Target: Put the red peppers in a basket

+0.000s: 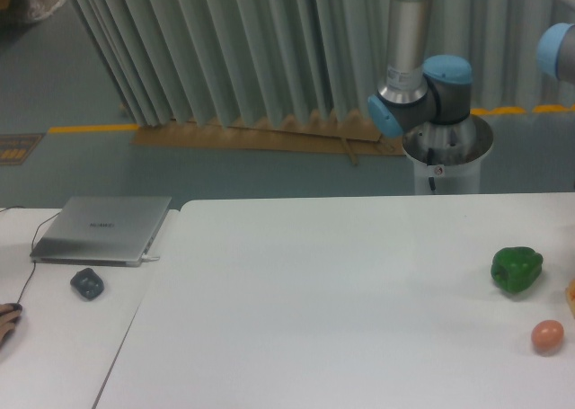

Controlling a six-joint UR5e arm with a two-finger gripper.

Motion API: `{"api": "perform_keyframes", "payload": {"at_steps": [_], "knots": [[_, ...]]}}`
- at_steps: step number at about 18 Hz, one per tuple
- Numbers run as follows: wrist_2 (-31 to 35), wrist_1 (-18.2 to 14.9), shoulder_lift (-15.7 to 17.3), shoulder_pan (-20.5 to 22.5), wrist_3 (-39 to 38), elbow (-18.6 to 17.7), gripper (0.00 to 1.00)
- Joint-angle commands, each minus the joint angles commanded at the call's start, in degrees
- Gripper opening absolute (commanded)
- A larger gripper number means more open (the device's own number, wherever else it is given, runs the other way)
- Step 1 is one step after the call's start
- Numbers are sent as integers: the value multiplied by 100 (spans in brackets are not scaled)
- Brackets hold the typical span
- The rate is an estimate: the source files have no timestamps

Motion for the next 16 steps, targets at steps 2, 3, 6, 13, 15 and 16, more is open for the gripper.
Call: {"api": "perform_keyframes", "payload": {"at_steps": [2,3,6,13,15,16], "knots": [[0,26,88,-228,-298,-193,100],[0,18,97,-351,-508,-211,100],[9,9,71,-651,-975,-273,100],[0,18,88,-687,-1134,-299,100],[9,26,71,-695,-1143,-299,100],[9,35,71,-695,-1187,-299,100]]}}
